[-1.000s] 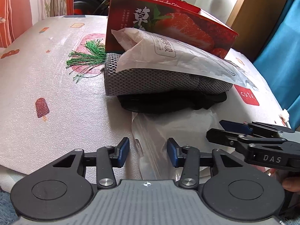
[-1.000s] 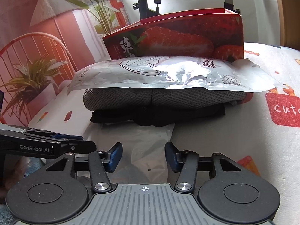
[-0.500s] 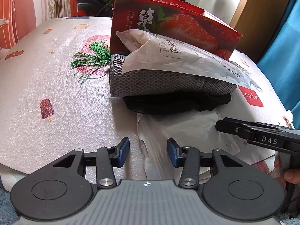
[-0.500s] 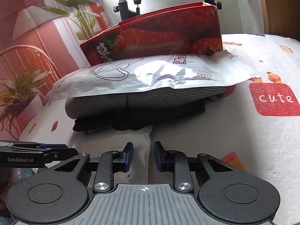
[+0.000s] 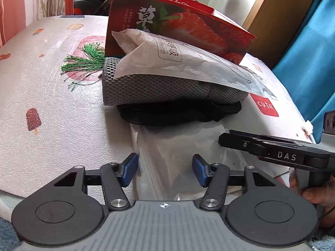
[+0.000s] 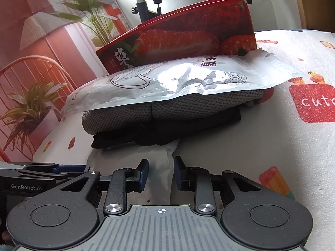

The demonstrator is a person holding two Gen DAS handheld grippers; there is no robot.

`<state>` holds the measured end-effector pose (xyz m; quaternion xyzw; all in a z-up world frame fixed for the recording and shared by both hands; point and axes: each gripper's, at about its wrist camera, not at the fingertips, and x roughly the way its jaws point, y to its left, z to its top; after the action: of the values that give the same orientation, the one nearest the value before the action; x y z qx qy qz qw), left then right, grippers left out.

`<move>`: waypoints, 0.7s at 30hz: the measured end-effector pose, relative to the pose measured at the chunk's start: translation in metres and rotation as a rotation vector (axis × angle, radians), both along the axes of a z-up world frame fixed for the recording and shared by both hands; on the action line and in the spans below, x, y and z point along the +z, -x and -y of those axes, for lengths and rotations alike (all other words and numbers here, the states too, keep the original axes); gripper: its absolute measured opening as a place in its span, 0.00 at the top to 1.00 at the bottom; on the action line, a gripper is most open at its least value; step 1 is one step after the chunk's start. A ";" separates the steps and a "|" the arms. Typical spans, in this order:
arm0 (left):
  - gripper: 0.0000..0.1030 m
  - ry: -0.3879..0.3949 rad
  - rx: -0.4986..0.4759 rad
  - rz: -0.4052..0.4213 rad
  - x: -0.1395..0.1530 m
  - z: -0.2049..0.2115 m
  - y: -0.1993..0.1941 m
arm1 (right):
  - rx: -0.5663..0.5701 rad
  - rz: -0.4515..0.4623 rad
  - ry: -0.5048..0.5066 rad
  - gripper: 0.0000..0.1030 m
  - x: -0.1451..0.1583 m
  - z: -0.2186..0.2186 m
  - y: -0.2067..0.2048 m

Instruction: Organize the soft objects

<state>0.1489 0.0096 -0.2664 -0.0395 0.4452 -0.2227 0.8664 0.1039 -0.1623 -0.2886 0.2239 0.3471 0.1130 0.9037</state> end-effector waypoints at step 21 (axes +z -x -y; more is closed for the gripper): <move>0.58 0.033 -0.015 -0.043 0.000 -0.002 -0.003 | 0.088 -0.007 0.019 0.74 0.004 -0.018 0.005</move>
<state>0.1516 0.0113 -0.2664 -0.0554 0.4604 -0.2358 0.8540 0.0989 -0.1442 -0.2844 0.2004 0.3611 0.1487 0.8985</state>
